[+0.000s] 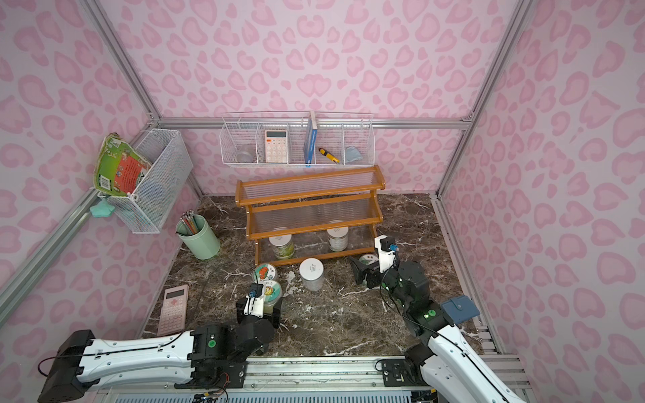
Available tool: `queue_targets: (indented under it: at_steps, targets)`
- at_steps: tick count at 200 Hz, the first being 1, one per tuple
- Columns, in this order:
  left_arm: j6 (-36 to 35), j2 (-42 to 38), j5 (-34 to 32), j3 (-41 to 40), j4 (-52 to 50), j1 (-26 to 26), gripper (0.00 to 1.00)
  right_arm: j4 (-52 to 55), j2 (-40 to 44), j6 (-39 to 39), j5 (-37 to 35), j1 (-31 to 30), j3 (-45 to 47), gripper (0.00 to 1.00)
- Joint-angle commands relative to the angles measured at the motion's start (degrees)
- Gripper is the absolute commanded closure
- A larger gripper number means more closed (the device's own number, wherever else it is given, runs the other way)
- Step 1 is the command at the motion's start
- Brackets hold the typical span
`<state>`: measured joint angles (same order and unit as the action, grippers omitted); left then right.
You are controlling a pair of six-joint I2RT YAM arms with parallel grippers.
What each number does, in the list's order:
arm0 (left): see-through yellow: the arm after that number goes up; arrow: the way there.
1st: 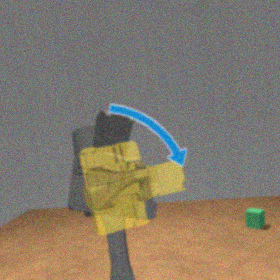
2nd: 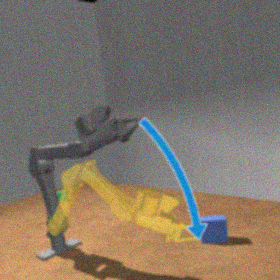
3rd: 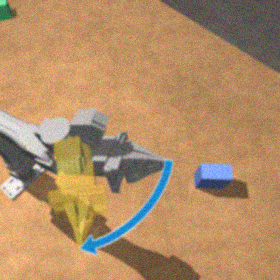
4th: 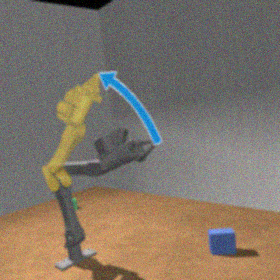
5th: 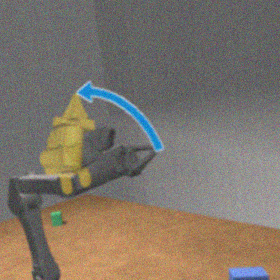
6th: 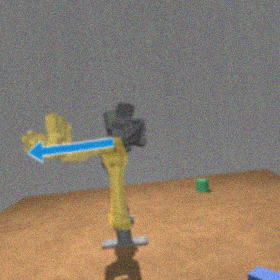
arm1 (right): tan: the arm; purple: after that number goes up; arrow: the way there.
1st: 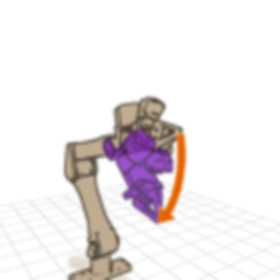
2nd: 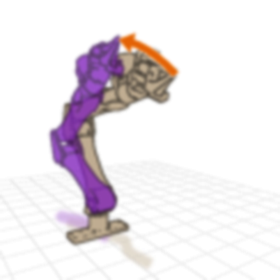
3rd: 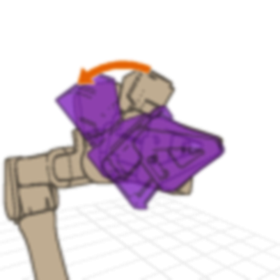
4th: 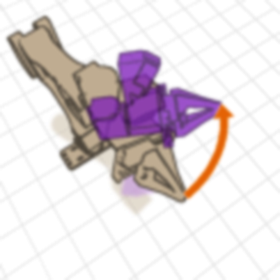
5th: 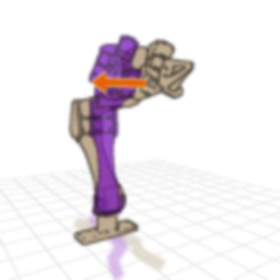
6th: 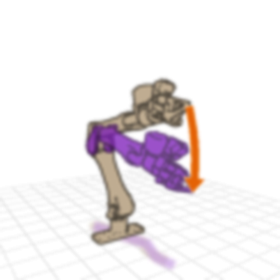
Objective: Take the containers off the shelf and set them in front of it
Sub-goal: Place the container at the center of the board.
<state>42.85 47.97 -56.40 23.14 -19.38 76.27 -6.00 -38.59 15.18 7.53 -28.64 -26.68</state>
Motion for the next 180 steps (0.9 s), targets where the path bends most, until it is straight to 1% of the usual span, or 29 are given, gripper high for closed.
queue_targets:
  at_steps: [1,22,51,109,156,180]
  targets:
    - [5.9,0.7,-3.4,-0.4,-3.4,0.3,0.43,-0.8,0.4,0.4,0.3,-0.1,0.2,0.01]
    - [9.2,0.5,-3.9,-2.3,-3.9,0.5,0.43,-0.9,0.8,0.6,0.0,-0.1,0.2,0.01]
    - [11.6,-0.8,-4.5,-4.9,-4.0,0.8,0.43,-0.3,1.1,0.3,-0.5,-0.1,-0.2,0.01]
    - [11.3,-3.3,-3.8,-8.0,-2.7,0.8,0.42,-0.2,0.5,-0.5,-0.9,-0.1,-0.7,0.01]
    - [10.8,0.5,-2.5,-8.6,0.2,0.8,0.40,-0.7,0.4,-0.6,-1.4,-0.1,-0.2,0.01]
    - [12.6,2.9,-3.1,-8.5,0.0,0.8,0.40,-0.5,0.4,-0.8,-1.6,0.0,-0.3,0.01]
